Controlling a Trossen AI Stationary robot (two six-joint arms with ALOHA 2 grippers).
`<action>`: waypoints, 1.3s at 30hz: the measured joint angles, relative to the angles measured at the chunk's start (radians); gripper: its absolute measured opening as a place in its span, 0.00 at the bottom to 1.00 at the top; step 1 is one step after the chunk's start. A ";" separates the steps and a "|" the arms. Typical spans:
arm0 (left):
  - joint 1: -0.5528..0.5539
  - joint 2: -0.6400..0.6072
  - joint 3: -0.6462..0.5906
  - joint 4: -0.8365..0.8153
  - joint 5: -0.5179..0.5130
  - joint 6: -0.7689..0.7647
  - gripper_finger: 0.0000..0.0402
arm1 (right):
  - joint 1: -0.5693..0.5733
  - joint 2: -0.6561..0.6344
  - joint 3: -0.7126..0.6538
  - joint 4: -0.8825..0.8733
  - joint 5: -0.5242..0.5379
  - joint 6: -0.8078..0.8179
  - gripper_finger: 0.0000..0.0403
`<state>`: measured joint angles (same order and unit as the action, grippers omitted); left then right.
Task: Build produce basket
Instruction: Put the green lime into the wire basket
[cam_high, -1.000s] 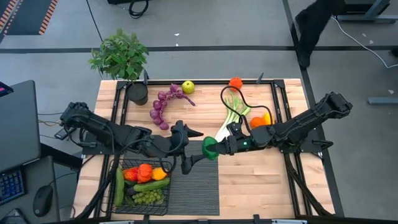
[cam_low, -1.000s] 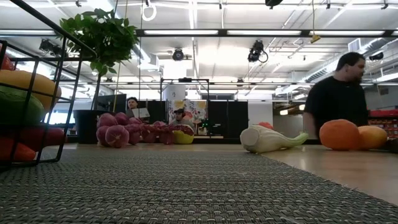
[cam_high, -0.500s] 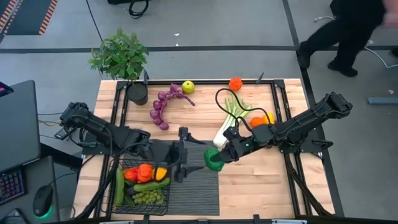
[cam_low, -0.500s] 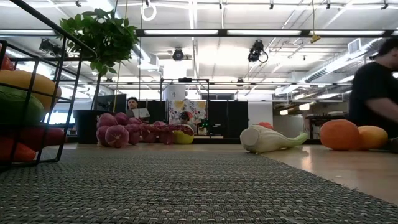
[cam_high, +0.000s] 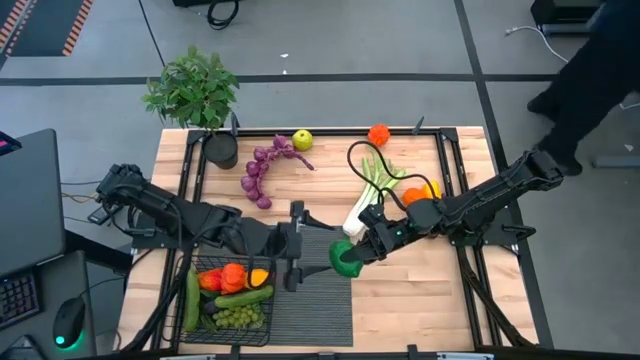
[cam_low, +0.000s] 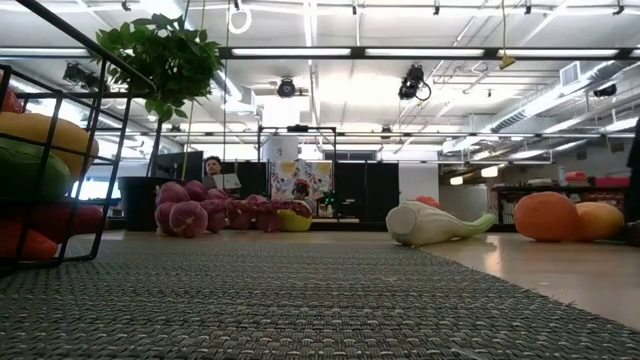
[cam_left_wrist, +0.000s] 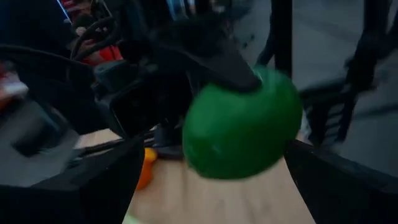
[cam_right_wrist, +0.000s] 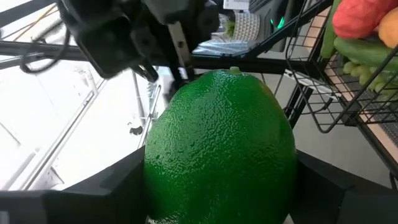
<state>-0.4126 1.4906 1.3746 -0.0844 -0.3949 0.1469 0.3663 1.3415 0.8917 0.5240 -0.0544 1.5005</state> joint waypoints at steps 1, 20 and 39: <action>0.004 0.000 0.000 0.014 0.024 -0.039 0.98 | 0.000 0.000 0.000 0.000 0.000 0.000 0.74; 0.086 0.082 0.002 0.266 0.354 -0.449 0.98 | 0.000 0.000 0.000 0.023 -0.049 0.015 0.74; 0.107 0.116 0.001 0.250 0.372 -0.424 0.97 | 0.000 -0.001 0.000 0.091 -0.042 -0.035 0.74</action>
<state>-0.3056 1.6066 1.3754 0.1661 -0.0231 -0.2772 0.3660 1.3407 0.8921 0.6151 -0.0965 1.4659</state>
